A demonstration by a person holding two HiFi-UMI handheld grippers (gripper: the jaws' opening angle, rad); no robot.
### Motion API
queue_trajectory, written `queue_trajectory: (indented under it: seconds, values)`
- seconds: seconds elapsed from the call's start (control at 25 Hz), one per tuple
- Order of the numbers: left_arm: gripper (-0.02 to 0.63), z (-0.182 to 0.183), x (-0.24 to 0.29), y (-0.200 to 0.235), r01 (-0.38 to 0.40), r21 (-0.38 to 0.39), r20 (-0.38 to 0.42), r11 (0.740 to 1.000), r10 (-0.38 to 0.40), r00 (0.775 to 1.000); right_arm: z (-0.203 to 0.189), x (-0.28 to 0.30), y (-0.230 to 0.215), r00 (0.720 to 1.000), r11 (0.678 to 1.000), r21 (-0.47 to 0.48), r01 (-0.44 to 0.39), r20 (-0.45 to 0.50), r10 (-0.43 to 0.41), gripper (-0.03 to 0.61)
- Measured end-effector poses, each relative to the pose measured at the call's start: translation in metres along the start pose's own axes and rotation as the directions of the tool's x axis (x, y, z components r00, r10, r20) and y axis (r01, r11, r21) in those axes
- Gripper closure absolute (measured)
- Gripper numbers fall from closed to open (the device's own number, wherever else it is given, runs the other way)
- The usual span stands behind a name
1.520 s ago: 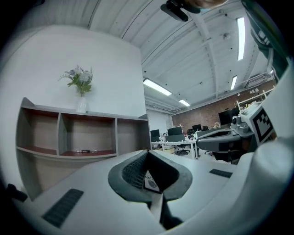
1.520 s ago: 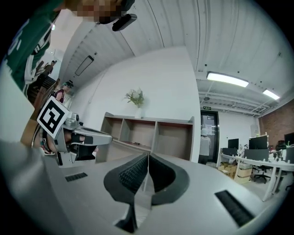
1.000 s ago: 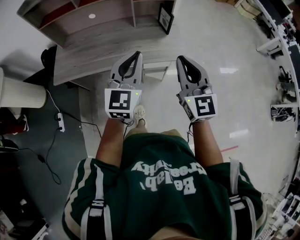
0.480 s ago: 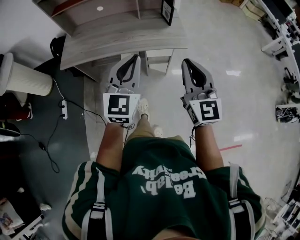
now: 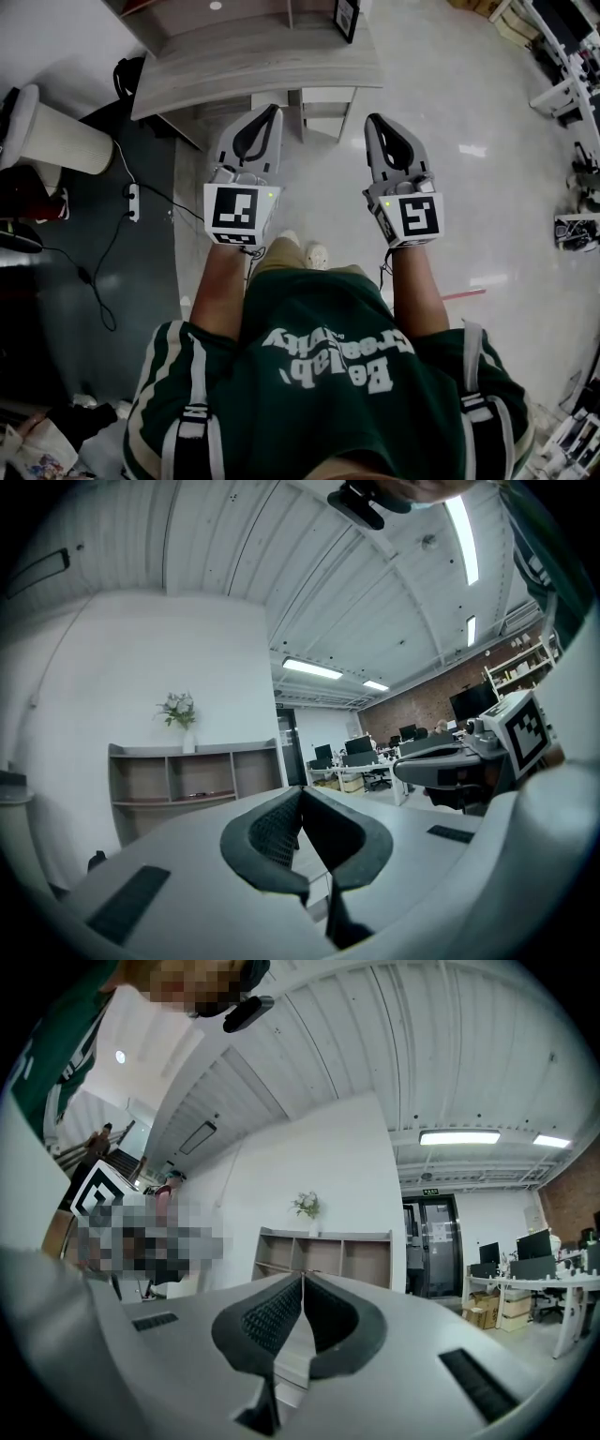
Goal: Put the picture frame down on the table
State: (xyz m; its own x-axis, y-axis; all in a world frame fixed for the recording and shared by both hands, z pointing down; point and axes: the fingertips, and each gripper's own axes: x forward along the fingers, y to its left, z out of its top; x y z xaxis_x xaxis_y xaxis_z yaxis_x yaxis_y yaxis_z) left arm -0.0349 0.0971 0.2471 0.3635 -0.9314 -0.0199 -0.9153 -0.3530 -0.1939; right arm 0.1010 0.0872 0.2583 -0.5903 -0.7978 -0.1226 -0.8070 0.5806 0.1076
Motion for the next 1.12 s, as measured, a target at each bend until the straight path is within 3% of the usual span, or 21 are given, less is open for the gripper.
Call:
queue_trajectory:
  seconds: [0.52,0.72,1.12]
  values:
    - [0.595,0.005,-0.008,0.005,0.002,-0.012,0.022,1.000,-0.001,1.000,0.000,0.000,0.014,1.000,0.999,-0.028,0.015,-0.016,-0.015,0.543]
    - [0.595,0.004,-0.007,0.002,-0.001,-0.015,0.019,1.000,0.001,1.000,-0.009,-0.004,0.014,0.997,1.000,-0.024,0.012,-0.073,-0.013,0.543]
    - [0.595,0.002,-0.003,-0.001,0.001,-0.022,0.012,1.000,-0.001,1.000,-0.001,0.002,0.006,0.999,1.000,-0.028,0.013,-0.030,-0.014,0.543]
